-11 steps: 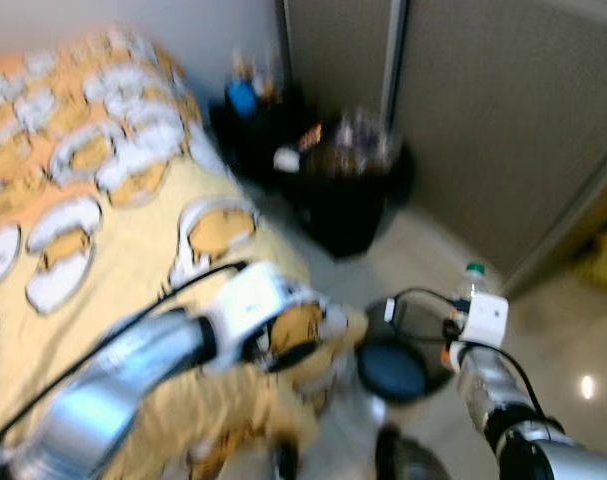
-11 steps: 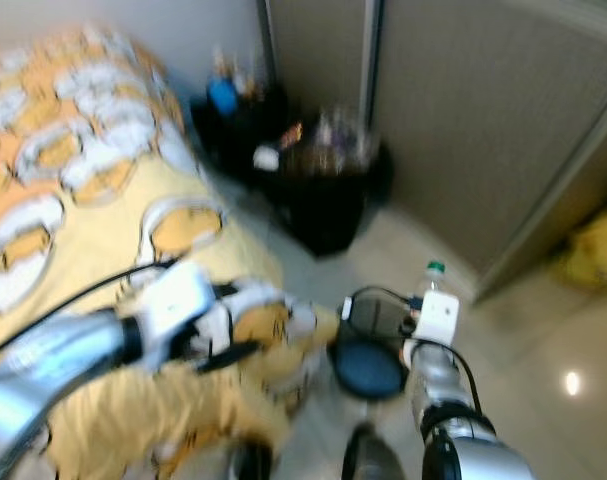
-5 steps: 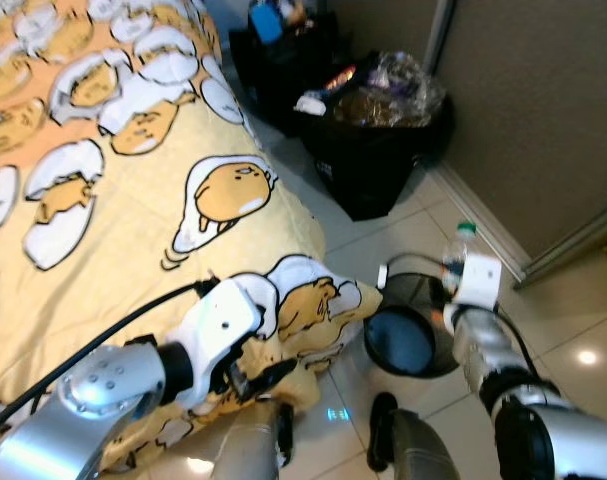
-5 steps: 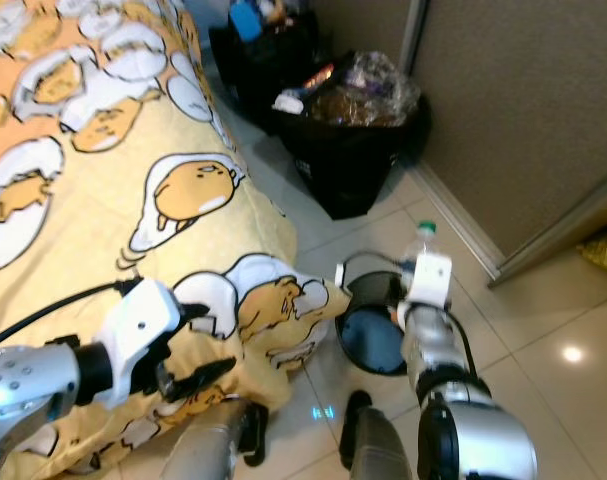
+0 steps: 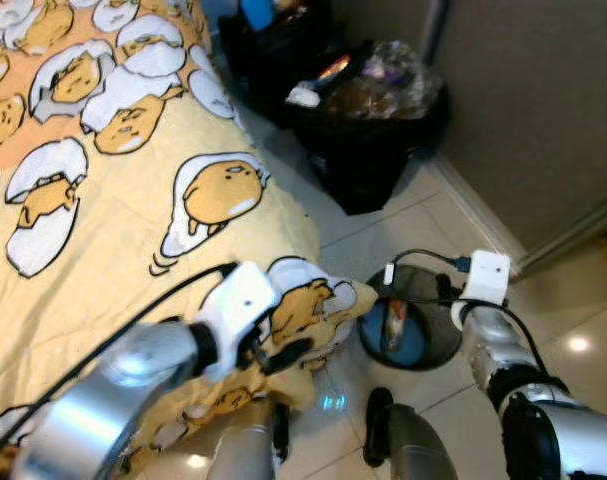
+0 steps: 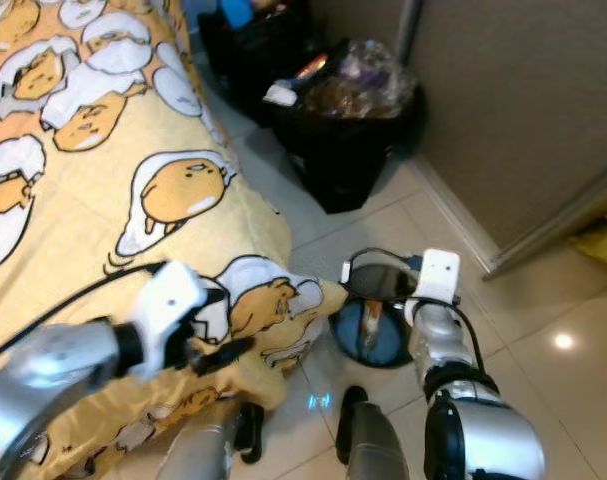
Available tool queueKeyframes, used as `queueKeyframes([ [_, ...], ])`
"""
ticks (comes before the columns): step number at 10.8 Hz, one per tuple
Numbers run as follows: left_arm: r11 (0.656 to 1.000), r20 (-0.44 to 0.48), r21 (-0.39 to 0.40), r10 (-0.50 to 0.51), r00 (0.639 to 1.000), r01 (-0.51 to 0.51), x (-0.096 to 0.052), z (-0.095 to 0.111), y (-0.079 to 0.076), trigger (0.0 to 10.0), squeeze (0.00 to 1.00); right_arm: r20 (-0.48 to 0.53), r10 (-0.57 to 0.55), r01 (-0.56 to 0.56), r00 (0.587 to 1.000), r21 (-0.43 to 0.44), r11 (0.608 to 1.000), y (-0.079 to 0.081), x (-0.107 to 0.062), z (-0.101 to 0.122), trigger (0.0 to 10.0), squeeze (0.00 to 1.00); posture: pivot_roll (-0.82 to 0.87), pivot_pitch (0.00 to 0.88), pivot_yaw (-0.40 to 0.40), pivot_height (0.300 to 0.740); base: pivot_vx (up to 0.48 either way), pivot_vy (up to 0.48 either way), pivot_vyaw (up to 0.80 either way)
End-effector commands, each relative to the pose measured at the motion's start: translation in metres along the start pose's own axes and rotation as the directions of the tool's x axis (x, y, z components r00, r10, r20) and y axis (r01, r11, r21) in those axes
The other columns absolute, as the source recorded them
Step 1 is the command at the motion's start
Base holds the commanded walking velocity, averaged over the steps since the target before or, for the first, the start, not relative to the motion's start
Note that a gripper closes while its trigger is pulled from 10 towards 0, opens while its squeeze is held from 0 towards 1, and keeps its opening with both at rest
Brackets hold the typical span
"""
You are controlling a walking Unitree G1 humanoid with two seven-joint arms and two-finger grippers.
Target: Clean up the room
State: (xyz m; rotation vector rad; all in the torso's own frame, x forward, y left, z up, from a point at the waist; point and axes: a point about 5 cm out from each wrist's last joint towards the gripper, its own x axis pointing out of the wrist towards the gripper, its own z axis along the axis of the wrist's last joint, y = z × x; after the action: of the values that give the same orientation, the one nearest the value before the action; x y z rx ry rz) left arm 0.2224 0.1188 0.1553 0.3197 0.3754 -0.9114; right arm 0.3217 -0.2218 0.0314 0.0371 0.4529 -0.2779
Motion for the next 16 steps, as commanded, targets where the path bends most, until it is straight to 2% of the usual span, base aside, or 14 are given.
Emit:
queueKeyframes([
  [1, 0.999, -0.001, -0.006, 0.040, 0.999, -0.040, 0.003, -0.004, 0.005, 10.0, 0.00, 0.004, 0.005, -0.005, 1.000, 0.011, 1.000, 0.002, -0.001, -0.002, 10.0, 0.00, 0.28, 0.168, 0.037, 0.740, 0.000, 0.000, 0.00],
  [2, 0.987, 0.073, -0.059, 0.151, 0.986, -0.147, 0.010, -0.003, 0.018, 10.0, 0.00, 0.077, 0.032, -0.032, 0.997, -0.001, 0.999, 0.009, -0.002, 0.005, 10.0, 0.00, 0.25, 0.099, 0.019, 0.740, 0.000, 0.000, 0.00],
  [3, 0.955, 0.108, -0.093, 0.291, 0.951, -0.282, 0.011, -0.010, 0.031, 10.0, 0.00, 0.182, 0.054, -0.055, 0.982, 0.001, 0.998, 0.014, -0.005, 0.014, 10.0, 0.00, 0.23, 0.051, 0.008, 0.740, 0.000, 0.000, 0.00],
  [4, 0.901, 0.141, -0.146, 0.427, 0.893, -0.408, 0.001, -0.022, 0.048, 10.0, 0.00, 0.313, 0.094, -0.093, 0.945, -0.019, 0.995, 0.020, -0.011, 0.026, 10.0, 0.00, 0.19, 0.002, 0.009, 0.740, 0.000, 0.000, 0.00],
  [5, 0.734, 0.082, -0.338, 0.647, 0.758, -0.590, -0.017, -0.056, 0.076, 10.0, 0.00, 0.508, 0.144, -0.133, 0.849, -0.059, 0.989, 0.024, -0.031, 0.050, 10.0, 0.00, 0.14, 0.000, 0.005, 0.740, 0.000, 0.000, 0.00],
  [6, 0.711, 0.067, -0.344, 0.670, 0.739, -0.613, -0.007, -0.060, 0.079, 10.0, 0.00, 0.569, 0.181, -0.175, 0.802, -0.067, 0.982, 0.028, -0.045, 0.054, 10.0, 0.00, 0.14, 0.000, -0.005, 0.740, 0.000, 0.000, 0.00],
  [7, 0.737, 0.144, -0.355, 0.650, 0.746, -0.574, 0.018, -0.046, 0.077, 10.0, 0.00, 0.592, 0.266, -0.240, 0.761, -0.123, 0.963, 0.039, -0.060, 0.050, 10.0, 0.00, 0.12, 0.000, -0.013, 0.740, 0.000, 0.000, 0.00],
  [8, 0.720, 0.174, -0.377, 0.673, 0.719, -0.582, 0.029, -0.041, 0.076, 10.0, 0.00, 0.541, 0.303, -0.267, 0.785, -0.146, 0.953, 0.044, -0.062, 0.033, 10.0, 0.00, 0.09, 0.000, -0.025, 0.740, 0.000, -0.480, 0.65],
  [9, 0.703, 0.184, -0.421, 0.685, 0.705, -0.574, 0.035, -0.043, 0.072, 10.0, 0.00, 0.481, 0.305, -0.284, 0.822, -0.117, 0.952, 0.044, -0.061, 0.020, 10.0, 0.00, 0.10, 0.000, -0.025, 0.740, 0.000, -0.480, 0.61],
  [11, 0.679, 0.172, -0.424, 0.710, 0.683, -0.599, 0.041, -0.046, 0.078, 10.0, 0.00, 0.486, 0.349, -0.326, 0.802, -0.135, 0.936, 0.058, -0.068, 0.022, 10.0, 0.00, 0.09, 0.000, 0.000, 0.740, 0.000, 0.000, 0.53],
  [12, 0.697, 0.195, -0.415, 0.696, 0.691, -0.585, 0.044, -0.044, 0.076, 10.0, 0.00, 0.457, 0.341, -0.329, 0.821, -0.110, 0.938, 0.059, -0.068, 0.015, 10.0, 0.00, 0.08, 0.000, 0.011, 0.740, 0.000, 0.476, 0.45],
  [14, 0.705, 0.193, -0.398, 0.689, 0.698, -0.587, 0.048, -0.045, 0.072, 10.0, 0.00, 0.396, 0.326, -0.316, 0.859, -0.092, 0.944, 0.050, -0.065, 0.000, 10.0, 0.00, 0.08, 0.000, 0.009, 0.740, 0.000, 0.472, 0.44],
  [15, 0.702, 0.184, -0.389, 0.693, 0.697, -0.596, 0.049, -0.048, 0.075, 10.0, 0.00, 0.384, 0.328, -0.315, 0.863, -0.099, 0.944, 0.047, -0.065, -0.003, 10.0, 0.00, 0.08, 0.000, 0.005, 0.740, 0.000, 0.465, 0.41],
  [16, 0.714, 0.203, -0.355, 0.689, 0.695, -0.604, 0.049, -0.046, 0.083, 10.0, 0.00, 0.374, 0.329, -0.314, 0.867, -0.104, 0.944, 0.044, -0.064, -0.005, 10.0, 0.00, 0.08, 0.000, 0.004, 0.740, 0.000, 0.480, 0.00],
])
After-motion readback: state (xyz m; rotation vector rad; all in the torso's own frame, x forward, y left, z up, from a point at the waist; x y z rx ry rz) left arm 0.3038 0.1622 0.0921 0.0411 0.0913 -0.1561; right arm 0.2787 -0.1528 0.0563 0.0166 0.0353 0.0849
